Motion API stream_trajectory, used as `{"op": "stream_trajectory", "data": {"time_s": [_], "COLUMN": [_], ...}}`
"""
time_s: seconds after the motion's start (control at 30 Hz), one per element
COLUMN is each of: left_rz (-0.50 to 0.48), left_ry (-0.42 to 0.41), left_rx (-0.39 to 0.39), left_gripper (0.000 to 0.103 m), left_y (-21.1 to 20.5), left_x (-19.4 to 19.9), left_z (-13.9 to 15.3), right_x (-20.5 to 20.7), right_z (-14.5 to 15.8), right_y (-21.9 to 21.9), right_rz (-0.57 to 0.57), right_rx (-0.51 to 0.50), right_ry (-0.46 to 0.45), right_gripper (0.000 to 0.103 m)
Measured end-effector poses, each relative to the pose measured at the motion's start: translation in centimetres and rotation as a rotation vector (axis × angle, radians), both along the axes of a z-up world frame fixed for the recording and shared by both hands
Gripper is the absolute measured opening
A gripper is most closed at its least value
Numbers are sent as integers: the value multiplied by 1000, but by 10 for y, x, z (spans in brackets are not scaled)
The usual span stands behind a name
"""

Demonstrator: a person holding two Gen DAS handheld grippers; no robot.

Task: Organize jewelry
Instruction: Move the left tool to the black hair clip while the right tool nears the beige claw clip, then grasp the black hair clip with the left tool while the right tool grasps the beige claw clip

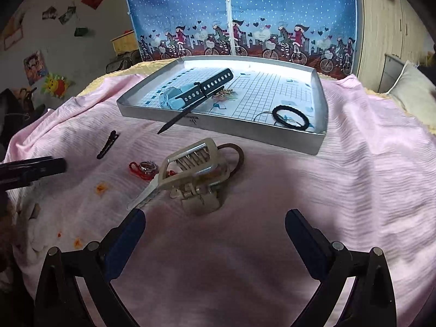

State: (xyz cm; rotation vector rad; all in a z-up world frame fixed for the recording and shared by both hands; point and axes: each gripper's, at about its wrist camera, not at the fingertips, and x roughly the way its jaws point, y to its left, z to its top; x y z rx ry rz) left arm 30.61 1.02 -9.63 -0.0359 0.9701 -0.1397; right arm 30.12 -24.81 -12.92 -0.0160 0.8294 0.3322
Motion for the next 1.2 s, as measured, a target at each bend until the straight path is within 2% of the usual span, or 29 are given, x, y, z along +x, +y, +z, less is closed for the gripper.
{"op": "stream_trajectory", "data": {"time_s": [0.17, 0.33, 0.4, 0.47, 0.53, 0.63, 0.77, 0.83, 0.9, 1.0, 1.2], "left_rz": [-58, -95, -108, -119, -135, -157, -145, -140, -150, -165, -172], "left_ry": [6, 12, 8, 18, 45, 62, 84, 91, 92, 84, 64], "left_rx": [61, 33, 16, 0, -13, -21, -34, -43, -28, -16, -36], "left_gripper": [68, 67, 59, 34, 25, 24, 24, 24, 24, 23, 12], "left_y": [-12, -14, -13, -13, -14, -15, -13, -12, -14, -16, -14], "left_x": [30, 52, 58, 66, 71, 74, 77, 76, 75, 71, 66], "left_z": [-15, -28, -29, -32, -38, -43, -46, -46, -46, -46, -46], "right_x": [13, 26, 30, 32, 32, 31, 33, 35, 37, 39, 38], "right_z": [-3, -6, -7, -6, -6, -5, -9, -14, -16, -16, -16], "right_y": [0, 10, 18, 22, 26, 30, 35, 37, 35, 31, 30], "right_rz": [5, 53, 83, 97, 108, 122, 138, 135, 120, 98, 82], "right_rx": [17, 17, 12, -2, -8, -16, -36, -49, -45, -29, -30], "right_ry": [-2, -14, -29, -50, -67, -91, -77, -52, -40, -30, -42], "right_gripper": [103, 103, 103, 103, 101, 99, 93, 87, 77, 71, 67]}}
